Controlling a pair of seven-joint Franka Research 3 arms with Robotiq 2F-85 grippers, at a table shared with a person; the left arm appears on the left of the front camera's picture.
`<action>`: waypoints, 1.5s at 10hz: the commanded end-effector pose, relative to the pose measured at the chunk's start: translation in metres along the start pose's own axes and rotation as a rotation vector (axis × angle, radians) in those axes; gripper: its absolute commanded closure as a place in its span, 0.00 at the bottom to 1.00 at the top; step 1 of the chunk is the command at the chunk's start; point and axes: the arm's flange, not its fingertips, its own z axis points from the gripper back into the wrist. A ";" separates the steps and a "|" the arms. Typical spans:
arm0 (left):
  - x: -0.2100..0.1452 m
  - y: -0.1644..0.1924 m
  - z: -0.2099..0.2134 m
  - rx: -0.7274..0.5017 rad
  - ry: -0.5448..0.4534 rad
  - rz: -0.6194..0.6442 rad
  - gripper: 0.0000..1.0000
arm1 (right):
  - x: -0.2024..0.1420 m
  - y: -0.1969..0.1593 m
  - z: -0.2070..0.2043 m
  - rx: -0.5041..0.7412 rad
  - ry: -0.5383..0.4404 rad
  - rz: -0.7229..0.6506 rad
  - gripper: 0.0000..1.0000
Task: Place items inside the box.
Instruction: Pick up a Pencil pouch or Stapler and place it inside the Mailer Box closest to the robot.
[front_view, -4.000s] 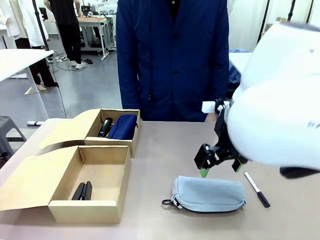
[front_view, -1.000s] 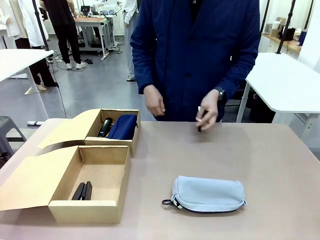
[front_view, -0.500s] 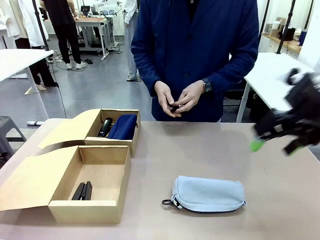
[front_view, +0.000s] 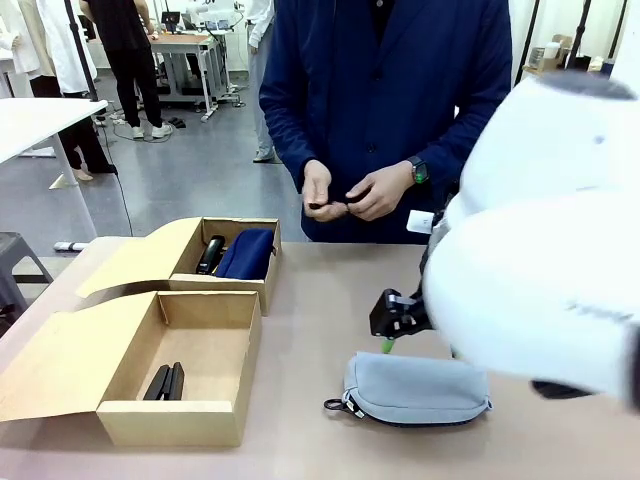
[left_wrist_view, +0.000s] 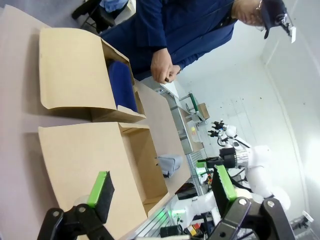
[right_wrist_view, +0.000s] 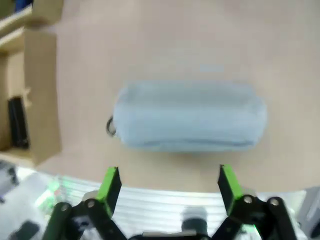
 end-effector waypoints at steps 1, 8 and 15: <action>0.001 -0.001 0.000 -0.023 -0.019 -0.024 0.00 | -0.001 -0.029 -0.036 -0.047 -0.075 -0.100 0.00; 0.001 -0.001 0.000 -0.023 -0.019 -0.024 0.00 | 0.026 -0.025 -0.027 0.036 0.064 0.234 0.00; 0.001 -0.001 0.000 -0.023 -0.019 -0.024 0.00 | 0.022 -0.040 -0.045 0.260 0.209 1.337 0.00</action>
